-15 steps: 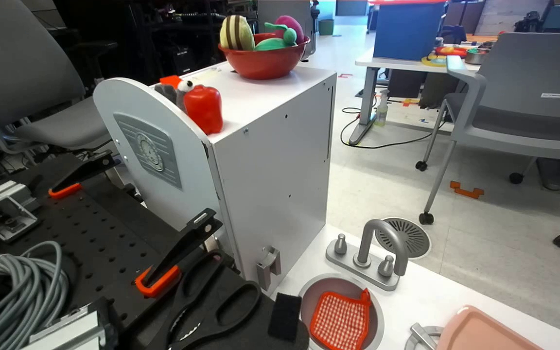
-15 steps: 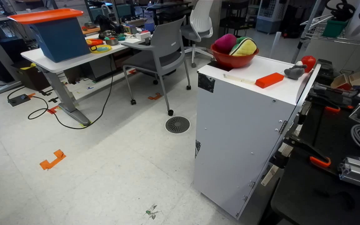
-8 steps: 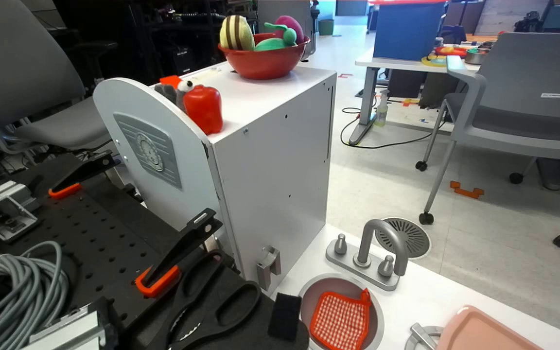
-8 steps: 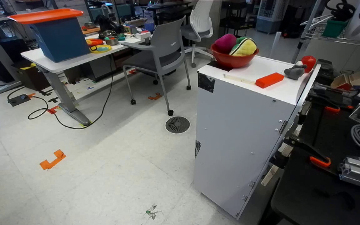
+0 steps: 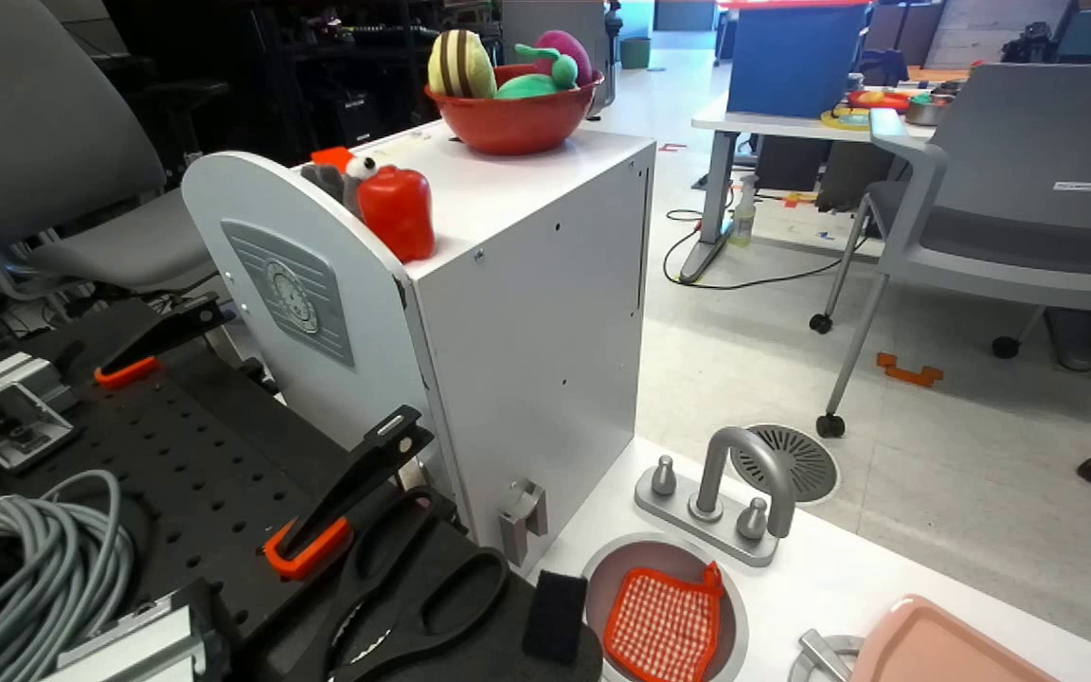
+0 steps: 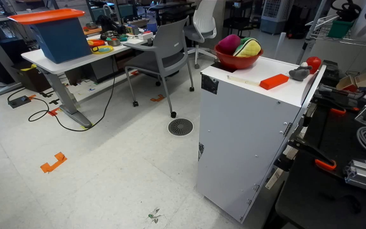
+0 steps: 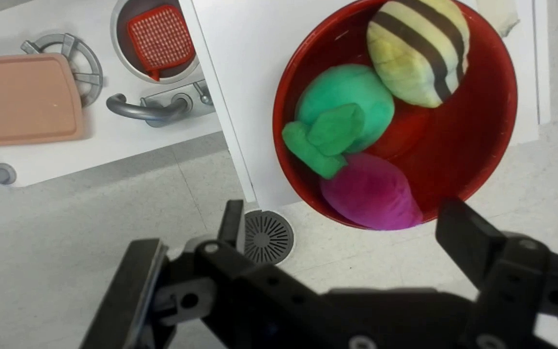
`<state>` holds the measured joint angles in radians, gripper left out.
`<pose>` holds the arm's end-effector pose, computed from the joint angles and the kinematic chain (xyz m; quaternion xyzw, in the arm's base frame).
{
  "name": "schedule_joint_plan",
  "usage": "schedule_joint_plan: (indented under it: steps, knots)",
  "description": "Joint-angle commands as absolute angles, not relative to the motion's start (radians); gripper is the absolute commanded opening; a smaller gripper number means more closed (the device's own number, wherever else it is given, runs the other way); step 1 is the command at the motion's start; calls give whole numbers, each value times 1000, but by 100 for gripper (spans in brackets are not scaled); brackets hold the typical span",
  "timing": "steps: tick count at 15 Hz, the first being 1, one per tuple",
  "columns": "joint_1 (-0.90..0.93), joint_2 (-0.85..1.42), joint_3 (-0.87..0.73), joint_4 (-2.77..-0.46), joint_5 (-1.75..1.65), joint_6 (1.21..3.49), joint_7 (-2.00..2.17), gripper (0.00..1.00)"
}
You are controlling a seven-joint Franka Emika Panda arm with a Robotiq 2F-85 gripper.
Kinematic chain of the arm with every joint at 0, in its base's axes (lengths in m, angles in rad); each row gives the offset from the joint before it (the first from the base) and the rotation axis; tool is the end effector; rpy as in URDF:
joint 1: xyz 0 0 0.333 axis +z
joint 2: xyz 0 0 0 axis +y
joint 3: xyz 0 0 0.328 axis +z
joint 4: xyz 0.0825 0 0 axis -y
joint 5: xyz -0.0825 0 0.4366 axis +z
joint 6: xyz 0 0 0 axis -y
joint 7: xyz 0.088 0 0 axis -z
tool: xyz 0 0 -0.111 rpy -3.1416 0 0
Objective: Put the purple toy on the top of the fridge
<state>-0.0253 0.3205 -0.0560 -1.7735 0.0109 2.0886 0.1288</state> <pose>0.6864 -0.0529 0.3605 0.9943 -0.1062 -0.0023 0.0042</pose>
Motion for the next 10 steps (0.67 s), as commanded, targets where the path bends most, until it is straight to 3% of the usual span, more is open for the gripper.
schedule_joint_plan:
  steps: [1, 10]
  knots:
    - [-16, 381, -46, -1684, 8, 2023, 128, 100]
    - [-11, 486, -41, -1594, -4, 1974, 95, 100]
